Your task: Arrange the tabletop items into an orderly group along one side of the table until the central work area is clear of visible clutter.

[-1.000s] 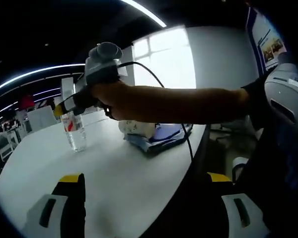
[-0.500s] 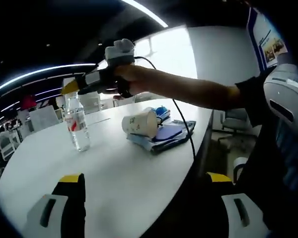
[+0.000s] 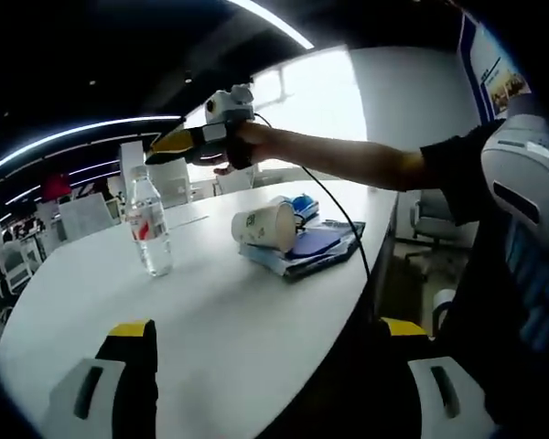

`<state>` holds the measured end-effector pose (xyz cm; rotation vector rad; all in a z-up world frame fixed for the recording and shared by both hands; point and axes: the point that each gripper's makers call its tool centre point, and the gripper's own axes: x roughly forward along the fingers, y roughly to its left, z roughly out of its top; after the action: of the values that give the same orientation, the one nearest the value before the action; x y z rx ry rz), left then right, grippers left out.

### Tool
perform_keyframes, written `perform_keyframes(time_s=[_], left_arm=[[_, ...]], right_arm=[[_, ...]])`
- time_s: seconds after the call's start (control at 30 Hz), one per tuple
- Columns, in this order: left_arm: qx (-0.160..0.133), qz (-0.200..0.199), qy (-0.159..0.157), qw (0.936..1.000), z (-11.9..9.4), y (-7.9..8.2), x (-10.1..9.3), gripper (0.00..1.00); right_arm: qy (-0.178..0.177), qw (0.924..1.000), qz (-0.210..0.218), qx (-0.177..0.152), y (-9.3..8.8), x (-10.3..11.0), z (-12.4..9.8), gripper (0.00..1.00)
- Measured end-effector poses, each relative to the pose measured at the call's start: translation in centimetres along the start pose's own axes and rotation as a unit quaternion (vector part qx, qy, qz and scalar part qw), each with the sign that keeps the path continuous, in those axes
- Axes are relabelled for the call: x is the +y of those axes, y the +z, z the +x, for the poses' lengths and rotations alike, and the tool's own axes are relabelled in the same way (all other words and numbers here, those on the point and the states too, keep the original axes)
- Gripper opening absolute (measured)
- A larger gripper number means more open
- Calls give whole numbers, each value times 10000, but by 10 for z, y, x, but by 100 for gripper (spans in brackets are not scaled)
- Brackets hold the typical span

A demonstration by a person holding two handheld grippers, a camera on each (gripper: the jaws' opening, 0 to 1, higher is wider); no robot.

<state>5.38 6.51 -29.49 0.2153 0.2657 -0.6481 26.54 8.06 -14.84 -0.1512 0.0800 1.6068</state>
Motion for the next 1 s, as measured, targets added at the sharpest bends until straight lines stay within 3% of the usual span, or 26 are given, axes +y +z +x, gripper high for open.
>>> perform_keyframes(time_s=[0.07,0.1,0.2,0.27,0.37,0.47,0.57,0.77,1.0], left_arm=[[0,-10,0,10000,0,0,-1,99],[11,-10,2,10000,0,-1,-1,99],[31,20,2,10000,0,0,-2,99],[-20,28,29,10000,-3,3,0,99],[-97,2,55,9999,-5,5,3,99],[-113,-15,40,9999,-2,6,4,99],[-80,12,14,10000,1,6,4,99],[-94,13,-2,10000,1,7,4,99],[-126,63,76,9999,-2,15,9,99]], right_arm=[[96,9998,-57,169,-4,-4,3,58],[341,9991,-86,242,-7,1,5,59],[359,9990,-127,233,-9,-8,7,60],[889,9959,-101,93,-8,6,6,57],[1348,9905,-258,83,-15,12,0,57],[1221,9925,-68,-48,-21,-3,-2,52],[1655,9858,154,-224,-22,4,-5,53],[1678,9858,43,3,-35,-7,-2,53],[1706,9852,-121,-103,-30,-20,8,37]])
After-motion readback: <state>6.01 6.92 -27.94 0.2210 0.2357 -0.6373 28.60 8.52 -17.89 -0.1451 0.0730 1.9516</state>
